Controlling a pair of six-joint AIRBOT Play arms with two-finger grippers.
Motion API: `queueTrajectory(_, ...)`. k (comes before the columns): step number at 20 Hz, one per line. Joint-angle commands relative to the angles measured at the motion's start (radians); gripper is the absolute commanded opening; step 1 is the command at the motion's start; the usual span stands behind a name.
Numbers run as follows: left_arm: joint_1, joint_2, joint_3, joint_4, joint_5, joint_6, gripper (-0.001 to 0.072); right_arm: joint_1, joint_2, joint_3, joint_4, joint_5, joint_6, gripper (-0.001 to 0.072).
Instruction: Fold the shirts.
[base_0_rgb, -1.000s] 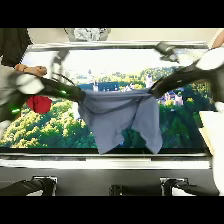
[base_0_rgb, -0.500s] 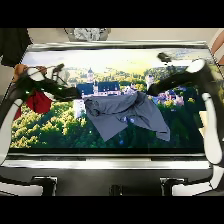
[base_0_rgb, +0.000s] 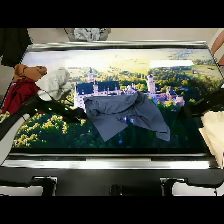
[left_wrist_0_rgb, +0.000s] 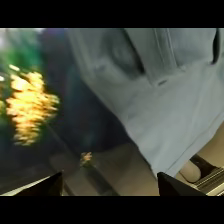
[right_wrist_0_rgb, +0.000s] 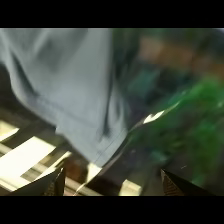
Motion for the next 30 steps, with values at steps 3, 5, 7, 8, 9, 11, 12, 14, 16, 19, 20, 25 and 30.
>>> queueTrajectory(3,-0.13,-0.011,-0.094,-0.082,0.269,0.008,0.0713,-0.022,0.024,-0.167,-0.002,-0.077,-0.004,0.071)
queueTrajectory(5,-0.144,-0.022,-0.093,-0.083,0.309,-0.011,0.0712,-0.022,0.024,-0.205,0.004,-0.09,-0.045,0.071)
queueTrajectory(7,-0.15,-0.03,-0.091,-0.116,0.335,-0.013,0.0706,-0.022,0.024,-0.253,0.005,-0.106,-0.054,0.0711)
queueTrajectory(8,-0.154,-0.032,-0.089,-0.132,0.35,-0.01,0.0683,-0.018,0.024,-0.283,0.011,-0.124,-0.063,0.0711)
queueTrajectory(9,-0.161,-0.035,-0.086,-0.137,0.365,-0.014,0.0598,-0.011,0.024,-0.314,0.021,-0.145,-0.069,0.0711)
queueTrajectory(11,-0.175,-0.043,-0.087,-0.138,0.375,-0.082,0.0548,0.014,0.024,-0.376,0.047,-0.203,-0.076,0.0711)
queueTrajectory(12,-0.176,-0.051,-0.087,-0.139,0.375,-0.112,0.0427,0.027,0.024,-0.402,0.073,-0.233,-0.082,0.0712)
queueTrajectory(14,-0.179,-0.066,-0.087,-0.143,0.376,-0.134,0.0099,0.053,0.024,-0.447,0.078,-0.285,-0.083,0.0712)
queueTrajectory(16,-0.179,-0.068,-0.086,-0.144,0.376,-0.121,0.0035,0.058,0.023,-0.463,0.073,-0.301,-0.082,0.0712)
queueTrajectory(19,-0.179,-0.065,-0.079,-0.145,0.371,-0.084,0.0034,0.058,0.023,-0.482,0.105,-0.339,-0.082,0.0711)
queueTrajectory(20,-0.179,-0.062,-0.079,-0.144,0.371,-0.084,0.0034,0.058,0.023,-0.498,0.127,-0.36,-0.077,0.0711)
queueTrajectory(25,-0.179,-0.051,-0.079,-0.144,0.369,-0.082,0.0034,0.058,0.02,-0.54,0.201,-0.41,-0.046,0.005)
queueTrajectory(30,-0.153,0.08,-0.034,-0.142,0.356,0.061,0.003,0.058,0.115,-0.448,0.354,-0.383,-0.166,0.0041)
